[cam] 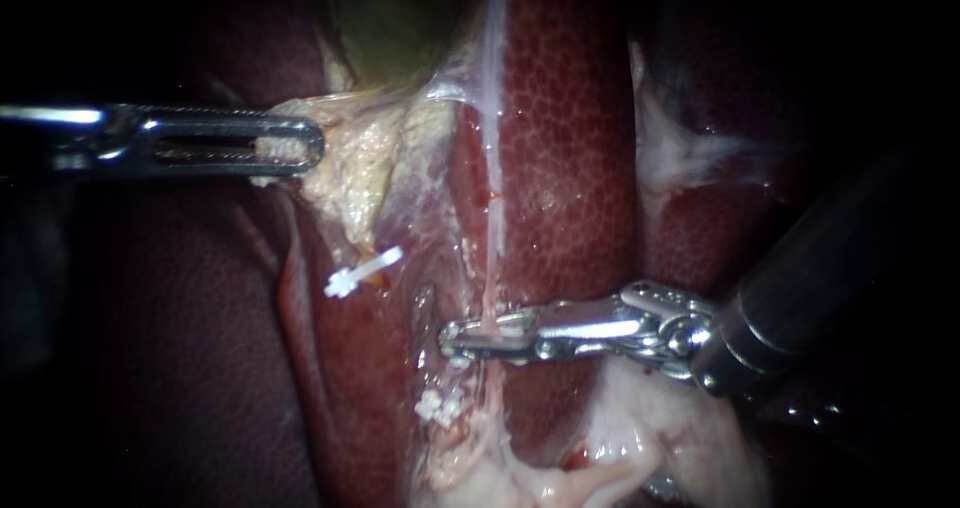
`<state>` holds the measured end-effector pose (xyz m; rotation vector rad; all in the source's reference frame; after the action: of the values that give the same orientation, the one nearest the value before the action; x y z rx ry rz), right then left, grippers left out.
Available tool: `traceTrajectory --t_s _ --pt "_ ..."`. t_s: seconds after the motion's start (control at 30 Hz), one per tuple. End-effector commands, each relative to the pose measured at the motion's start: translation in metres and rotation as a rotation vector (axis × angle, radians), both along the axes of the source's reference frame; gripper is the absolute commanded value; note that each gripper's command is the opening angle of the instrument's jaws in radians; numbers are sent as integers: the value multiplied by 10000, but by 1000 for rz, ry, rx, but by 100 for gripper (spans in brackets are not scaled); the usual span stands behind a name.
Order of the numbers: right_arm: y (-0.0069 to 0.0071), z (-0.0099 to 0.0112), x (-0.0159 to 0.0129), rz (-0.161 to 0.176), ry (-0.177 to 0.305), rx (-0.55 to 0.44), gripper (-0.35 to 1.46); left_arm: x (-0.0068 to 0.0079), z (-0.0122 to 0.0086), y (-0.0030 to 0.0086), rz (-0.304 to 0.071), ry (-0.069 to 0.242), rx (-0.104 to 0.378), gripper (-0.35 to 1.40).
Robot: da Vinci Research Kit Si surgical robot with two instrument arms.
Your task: Going back second clip right tube
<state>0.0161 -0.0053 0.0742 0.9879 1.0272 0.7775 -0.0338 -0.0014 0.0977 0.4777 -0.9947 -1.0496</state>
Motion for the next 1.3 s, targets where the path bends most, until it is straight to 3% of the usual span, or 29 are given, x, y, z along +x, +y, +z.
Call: traceTrajectory --t_s 0.03,0.33,0.4,0.47,0.63,0.73,0.87,1.3 --pt "0 0 0 -1 1 0 -35 0 0 0 0 0 0 -27" --pt "-1 1 0 -18 11 6 -35 0 0 0 0 0 0 -27" --pt "-1 1 1 -44 37 -81 4 0 0 0 0 0 0 -27" --pt "0 0 1 -45 52 -107 30 0 0 0 0 0 0 -27" --pt "6 -2 6 -32 96 -213 56 0 1 0 0 0 0 -27" --pt "9 -4 7 -10 83 -288 60 0 1 -1 0 0 0 -27" --pt "17 -7 3 -25 99 -356 60 0 1 -1 0 0 -1 -27" --pt "46 -32 -38 -33 113 -419 60 1 2 -2 0 0 -1 -27"
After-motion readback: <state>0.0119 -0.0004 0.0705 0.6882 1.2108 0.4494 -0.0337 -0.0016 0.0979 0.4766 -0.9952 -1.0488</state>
